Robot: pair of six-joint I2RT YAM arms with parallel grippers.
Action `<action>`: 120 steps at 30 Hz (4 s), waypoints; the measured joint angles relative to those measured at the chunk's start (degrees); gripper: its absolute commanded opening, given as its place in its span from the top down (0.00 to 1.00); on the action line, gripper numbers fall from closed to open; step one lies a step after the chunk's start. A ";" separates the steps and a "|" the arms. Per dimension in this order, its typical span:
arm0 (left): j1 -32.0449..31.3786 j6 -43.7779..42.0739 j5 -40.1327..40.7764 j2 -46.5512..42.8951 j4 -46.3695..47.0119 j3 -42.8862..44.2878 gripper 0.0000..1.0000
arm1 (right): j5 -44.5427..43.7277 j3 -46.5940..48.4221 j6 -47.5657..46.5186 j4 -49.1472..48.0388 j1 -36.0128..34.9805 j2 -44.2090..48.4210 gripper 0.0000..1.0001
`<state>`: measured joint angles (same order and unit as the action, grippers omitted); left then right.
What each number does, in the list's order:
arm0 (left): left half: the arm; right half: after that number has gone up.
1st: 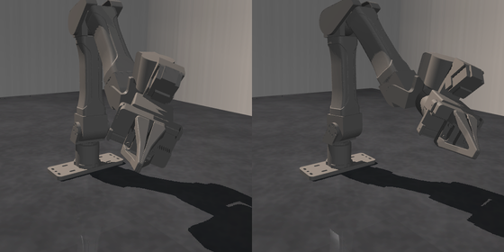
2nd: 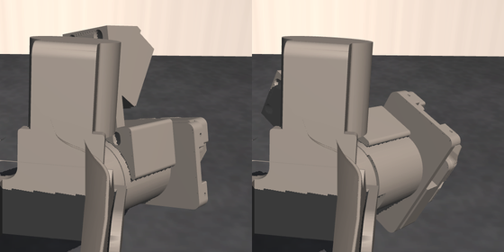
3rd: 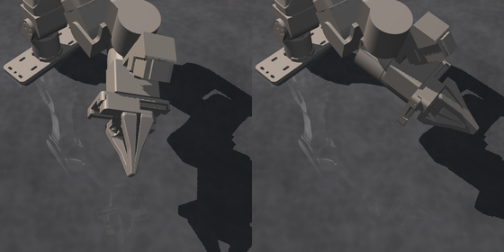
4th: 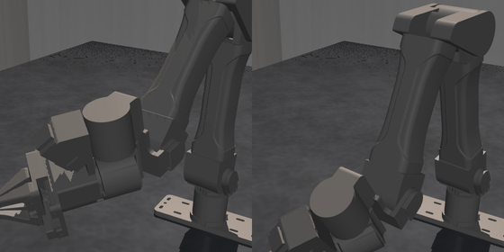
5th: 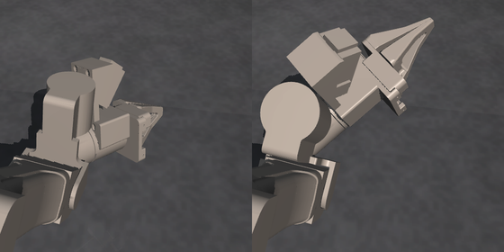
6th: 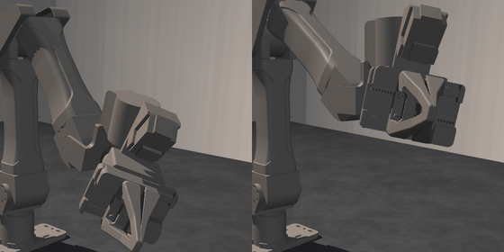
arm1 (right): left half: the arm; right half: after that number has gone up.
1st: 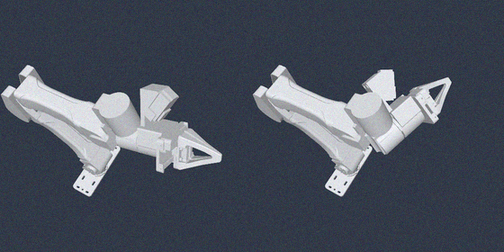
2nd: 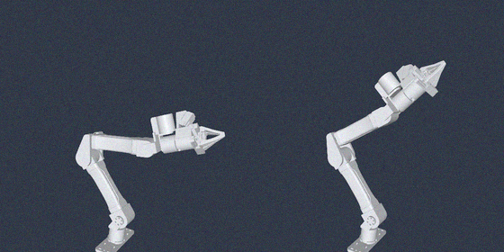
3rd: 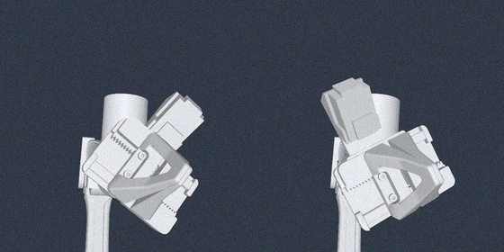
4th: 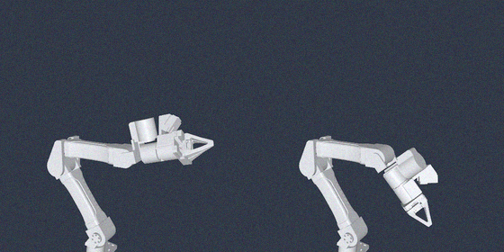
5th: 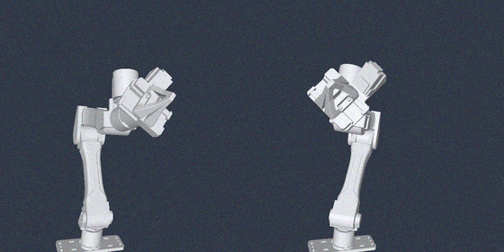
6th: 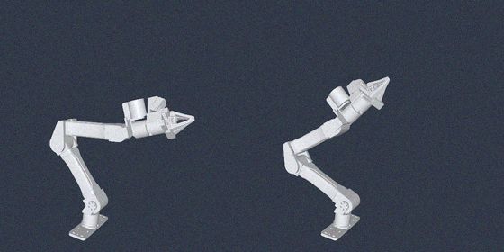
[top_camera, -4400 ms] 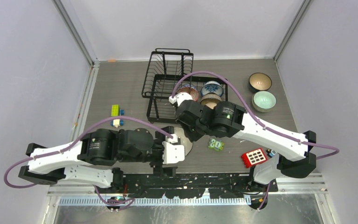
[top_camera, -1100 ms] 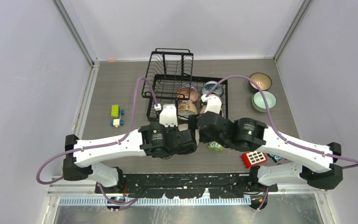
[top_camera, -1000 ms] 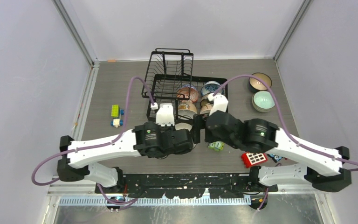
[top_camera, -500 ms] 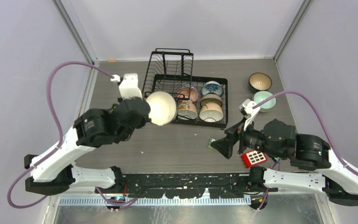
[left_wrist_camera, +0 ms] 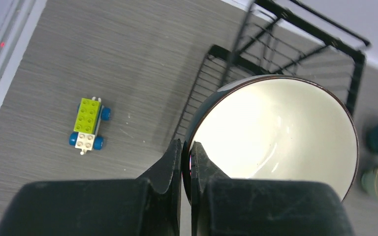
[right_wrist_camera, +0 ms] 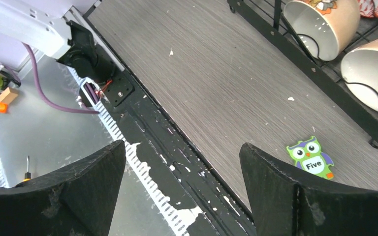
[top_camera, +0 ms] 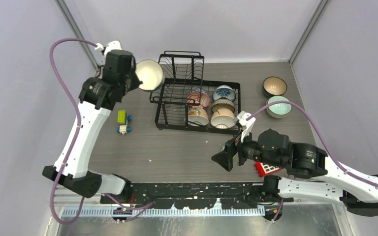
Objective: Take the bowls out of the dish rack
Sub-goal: Place the bowl at the center of the board, then adjust the dish rack at the center of the board.
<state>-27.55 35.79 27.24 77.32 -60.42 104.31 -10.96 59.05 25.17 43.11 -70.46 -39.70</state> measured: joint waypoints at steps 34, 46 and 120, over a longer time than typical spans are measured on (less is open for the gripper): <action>29.94 13.51 -11.69 36.04 22.10 -5.20 1.00 | -13.14 -10.19 3.04 -4.00 0.00 4.90 0.12; 30.69 12.92 -10.75 45.00 22.95 -0.61 1.00 | -19.17 -9.86 2.99 -3.76 0.00 5.16 0.12; 22.75 12.44 -18.71 -9.88 26.38 -37.70 0.05 | -30.93 1.88 1.16 0.81 10.73 -6.34 0.14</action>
<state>-4.80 48.23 8.54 67.44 -34.04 66.61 -41.89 60.93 26.33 43.92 -59.72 -46.04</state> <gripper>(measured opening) 0.950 0.877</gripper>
